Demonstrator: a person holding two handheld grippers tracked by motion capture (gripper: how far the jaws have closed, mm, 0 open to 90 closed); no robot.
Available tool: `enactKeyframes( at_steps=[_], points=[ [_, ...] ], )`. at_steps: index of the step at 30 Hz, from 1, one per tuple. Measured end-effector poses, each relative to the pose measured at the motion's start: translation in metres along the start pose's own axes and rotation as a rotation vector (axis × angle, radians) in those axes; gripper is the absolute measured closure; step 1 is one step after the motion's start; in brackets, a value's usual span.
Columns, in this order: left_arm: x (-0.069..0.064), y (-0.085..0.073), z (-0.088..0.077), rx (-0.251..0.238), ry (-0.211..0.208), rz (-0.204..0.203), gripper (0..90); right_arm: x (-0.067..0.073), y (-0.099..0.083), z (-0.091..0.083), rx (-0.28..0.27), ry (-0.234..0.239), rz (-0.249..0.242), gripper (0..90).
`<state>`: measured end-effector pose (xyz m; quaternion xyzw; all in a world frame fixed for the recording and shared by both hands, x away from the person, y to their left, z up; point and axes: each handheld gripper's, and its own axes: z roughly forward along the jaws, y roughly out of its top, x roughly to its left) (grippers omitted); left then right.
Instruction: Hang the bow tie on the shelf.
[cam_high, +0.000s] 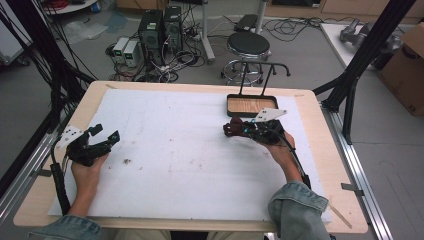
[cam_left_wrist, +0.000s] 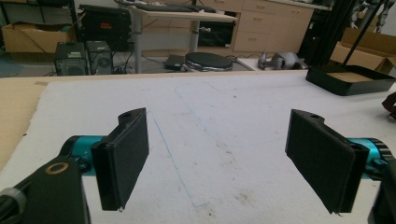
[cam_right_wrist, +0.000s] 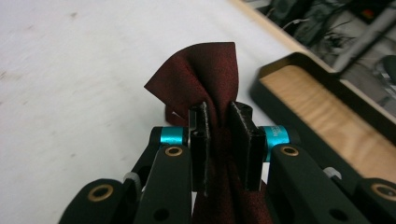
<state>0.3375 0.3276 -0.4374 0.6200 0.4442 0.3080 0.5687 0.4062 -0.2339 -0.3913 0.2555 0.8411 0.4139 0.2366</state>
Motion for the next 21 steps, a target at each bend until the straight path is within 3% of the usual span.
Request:
enactKeyframes(
  at_steps=[8,14,15,16,21],
  points=[
    [0.0,0.0,0.0,-0.001,-0.001,0.0,21.8,-0.018,-0.002,-0.018,-0.042,-0.095,0.05,78.3],
    [0.0,0.0,0.0,-0.001,0.0,0.0,21.8,-0.033,0.009,-0.033,-0.071,-0.166,0.042,78.3],
    [0.0,0.0,0.0,0.0,0.0,0.001,21.8,-0.036,0.01,-0.037,-0.07,-0.178,0.065,78.3],
    [0.0,0.0,0.0,-0.002,0.0,0.0,21.8,-0.039,0.011,-0.039,-0.081,-0.191,0.053,78.3],
    [0.0,0.0,0.0,0.001,-0.002,0.001,22.3,-0.054,0.014,-0.054,-0.106,-0.252,0.086,78.3]
  ],
)
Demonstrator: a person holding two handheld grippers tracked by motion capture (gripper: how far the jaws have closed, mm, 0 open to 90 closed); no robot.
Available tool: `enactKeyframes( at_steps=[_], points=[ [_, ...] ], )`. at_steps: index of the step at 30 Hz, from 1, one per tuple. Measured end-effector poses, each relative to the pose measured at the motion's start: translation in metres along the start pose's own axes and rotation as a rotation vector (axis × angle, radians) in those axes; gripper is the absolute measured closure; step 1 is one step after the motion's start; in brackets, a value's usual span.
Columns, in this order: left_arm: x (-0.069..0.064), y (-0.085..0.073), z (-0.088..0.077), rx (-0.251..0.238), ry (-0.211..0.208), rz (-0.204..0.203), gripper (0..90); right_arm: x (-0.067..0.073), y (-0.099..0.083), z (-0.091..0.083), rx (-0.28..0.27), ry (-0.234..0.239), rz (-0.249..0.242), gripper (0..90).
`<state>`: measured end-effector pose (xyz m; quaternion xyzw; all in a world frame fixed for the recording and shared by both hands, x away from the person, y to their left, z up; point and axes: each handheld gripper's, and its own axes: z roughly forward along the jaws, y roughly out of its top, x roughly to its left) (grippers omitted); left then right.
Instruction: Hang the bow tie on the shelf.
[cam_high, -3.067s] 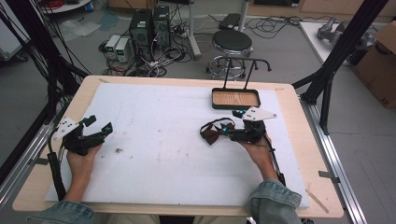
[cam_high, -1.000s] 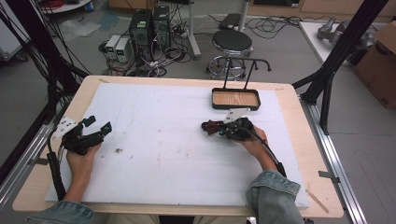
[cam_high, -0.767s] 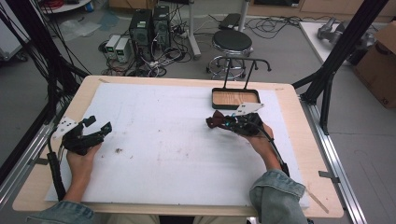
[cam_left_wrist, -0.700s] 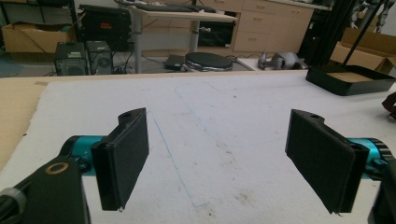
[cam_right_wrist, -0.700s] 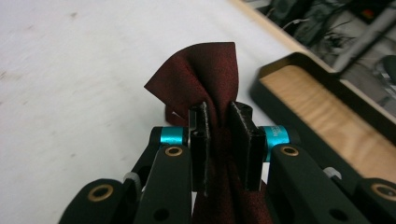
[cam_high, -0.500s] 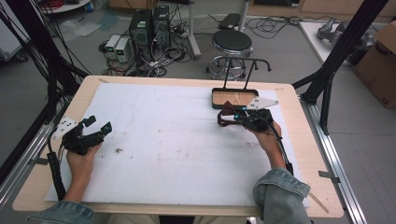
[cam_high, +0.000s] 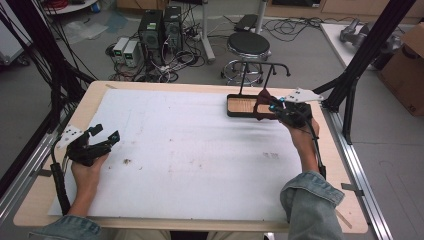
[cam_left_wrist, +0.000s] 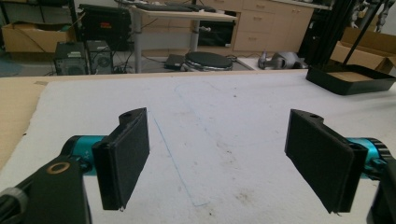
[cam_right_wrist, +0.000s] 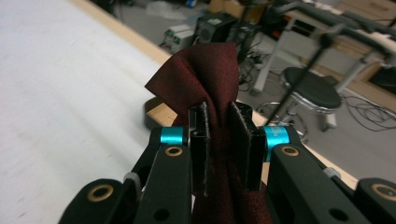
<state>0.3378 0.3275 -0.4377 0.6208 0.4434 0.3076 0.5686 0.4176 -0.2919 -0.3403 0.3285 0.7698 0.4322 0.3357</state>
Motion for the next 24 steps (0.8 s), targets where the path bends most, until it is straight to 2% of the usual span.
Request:
enactKeyframes(
  at_steps=[2,12,16,24],
  points=[
    [0.0,0.0,0.0,-0.001,-0.001,0.001,22.4,-0.009,0.001,-0.004,0.003,-0.025,0.023,78.3],
    [0.0,0.0,0.001,0.005,0.005,0.002,22.5,-0.045,0.019,-0.011,-0.02,-0.149,0.046,78.3],
    [0.0,0.0,0.0,0.006,0.004,-0.002,22.4,-0.053,0.024,-0.008,-0.022,-0.19,0.066,78.3],
    [0.0,0.0,0.0,0.006,0.003,0.003,22.5,-0.06,0.031,-0.008,-0.063,-0.221,0.097,78.2]
  ],
)
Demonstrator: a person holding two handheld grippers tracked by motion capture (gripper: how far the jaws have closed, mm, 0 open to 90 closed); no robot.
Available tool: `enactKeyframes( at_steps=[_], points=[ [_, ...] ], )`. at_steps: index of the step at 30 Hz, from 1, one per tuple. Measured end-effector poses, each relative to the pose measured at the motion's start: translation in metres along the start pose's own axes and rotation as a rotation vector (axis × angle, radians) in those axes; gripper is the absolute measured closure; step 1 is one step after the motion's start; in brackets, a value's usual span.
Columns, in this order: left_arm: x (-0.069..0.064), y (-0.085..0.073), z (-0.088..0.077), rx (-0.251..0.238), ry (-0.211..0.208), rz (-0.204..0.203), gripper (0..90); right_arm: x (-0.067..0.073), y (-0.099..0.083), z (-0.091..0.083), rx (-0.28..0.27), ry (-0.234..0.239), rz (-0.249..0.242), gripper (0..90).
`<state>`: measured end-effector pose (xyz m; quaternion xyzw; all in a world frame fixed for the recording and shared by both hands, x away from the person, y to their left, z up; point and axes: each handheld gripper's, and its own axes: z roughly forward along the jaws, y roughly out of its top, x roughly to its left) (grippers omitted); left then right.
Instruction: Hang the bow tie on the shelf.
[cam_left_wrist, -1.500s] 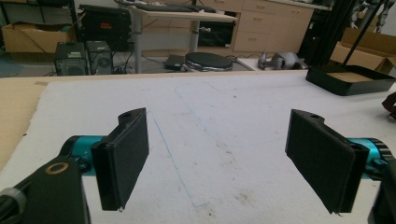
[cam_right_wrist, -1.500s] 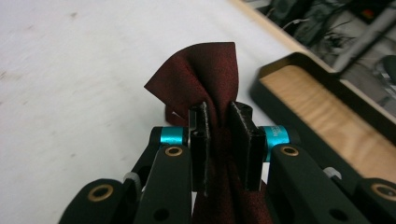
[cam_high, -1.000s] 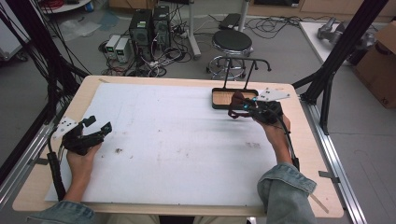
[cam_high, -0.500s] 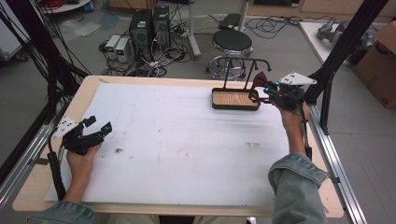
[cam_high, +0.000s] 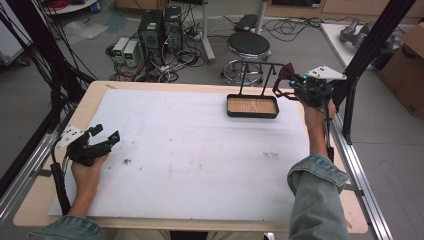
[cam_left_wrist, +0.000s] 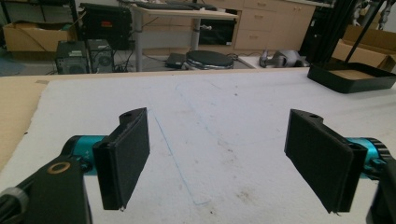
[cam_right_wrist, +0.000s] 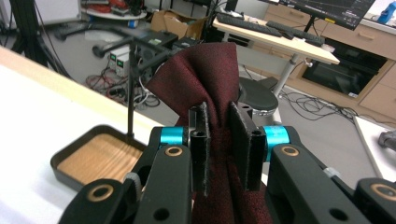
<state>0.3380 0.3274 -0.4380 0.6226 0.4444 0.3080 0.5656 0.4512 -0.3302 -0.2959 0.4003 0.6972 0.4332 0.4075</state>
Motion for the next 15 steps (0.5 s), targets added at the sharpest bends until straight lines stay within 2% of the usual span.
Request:
enactKeyframes(
  at_steps=[10,13,15],
  points=[
    [0.0,0.0,0.0,-0.001,-0.006,-0.001,22.6,-0.001,0.006,0.014,-0.003,-0.049,0.014,78.2],
    [0.0,0.0,0.0,-0.001,-0.006,0.0,22.6,-0.004,0.003,0.017,0.005,-0.072,0.035,78.2],
    [0.0,0.0,0.0,-0.001,-0.005,0.0,22.6,-0.008,0.001,0.018,-0.014,-0.08,0.07,78.2]
  ],
)
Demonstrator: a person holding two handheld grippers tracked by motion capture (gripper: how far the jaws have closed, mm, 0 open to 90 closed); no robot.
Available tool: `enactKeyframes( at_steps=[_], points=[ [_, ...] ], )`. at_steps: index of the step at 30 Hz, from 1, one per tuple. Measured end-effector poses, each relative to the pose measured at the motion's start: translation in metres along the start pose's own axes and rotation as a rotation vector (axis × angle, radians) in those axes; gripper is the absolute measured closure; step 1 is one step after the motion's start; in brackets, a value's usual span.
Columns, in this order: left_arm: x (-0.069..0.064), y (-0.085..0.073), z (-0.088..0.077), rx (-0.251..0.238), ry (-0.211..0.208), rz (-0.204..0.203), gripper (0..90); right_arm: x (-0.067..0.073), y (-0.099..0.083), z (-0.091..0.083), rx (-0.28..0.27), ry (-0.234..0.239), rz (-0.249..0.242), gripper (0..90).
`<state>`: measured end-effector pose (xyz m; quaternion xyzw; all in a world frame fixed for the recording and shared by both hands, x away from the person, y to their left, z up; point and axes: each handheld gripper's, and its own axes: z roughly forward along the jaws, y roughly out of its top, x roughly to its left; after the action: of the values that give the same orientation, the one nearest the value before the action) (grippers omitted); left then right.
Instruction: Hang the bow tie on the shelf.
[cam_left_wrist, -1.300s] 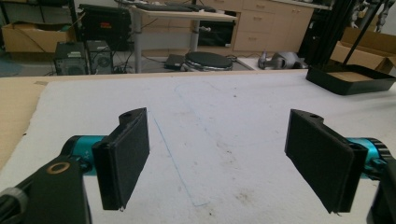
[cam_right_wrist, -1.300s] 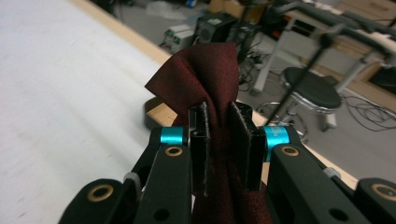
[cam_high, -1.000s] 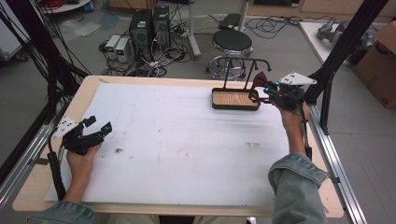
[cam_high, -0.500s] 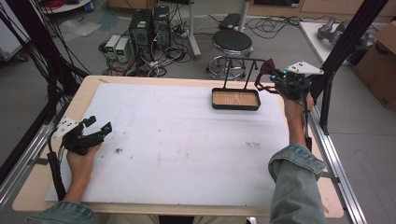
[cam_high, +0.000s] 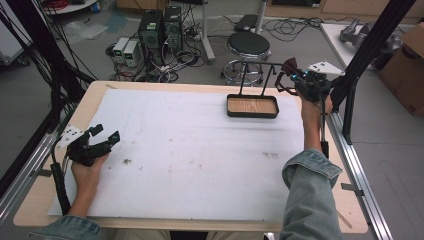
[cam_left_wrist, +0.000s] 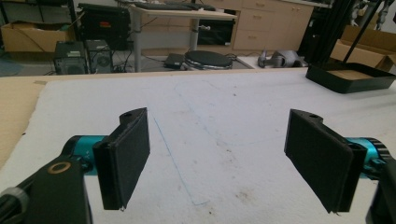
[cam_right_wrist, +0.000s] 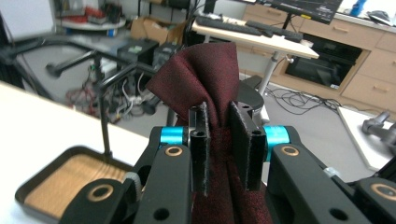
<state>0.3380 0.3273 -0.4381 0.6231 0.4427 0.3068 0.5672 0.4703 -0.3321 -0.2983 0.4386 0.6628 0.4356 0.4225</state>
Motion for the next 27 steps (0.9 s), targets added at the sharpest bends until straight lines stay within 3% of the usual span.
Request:
enactKeyframes(
  at_steps=[4,6,15,18,27],
  points=[
    [0.0,0.0,0.0,0.001,-0.001,0.001,22.6,-0.009,-0.004,0.002,-0.023,-0.011,0.077,78.2],
    [0.0,0.0,0.0,0.0,-0.001,0.001,22.6,-0.012,-0.008,0.004,-0.011,-0.028,0.093,78.1],
    [0.0,0.0,0.0,-0.001,-0.003,-0.001,22.6,-0.015,-0.018,0.016,0.077,-0.06,0.104,76.9],
    [0.0,0.0,0.0,-0.002,-0.004,-0.001,22.6,-0.017,-0.021,0.018,0.09,-0.056,0.13,76.6],
    [0.0,0.0,0.0,-0.001,-0.004,0.003,22.6,-0.014,-0.028,0.025,0.132,-0.023,0.142,75.4]
  ],
)
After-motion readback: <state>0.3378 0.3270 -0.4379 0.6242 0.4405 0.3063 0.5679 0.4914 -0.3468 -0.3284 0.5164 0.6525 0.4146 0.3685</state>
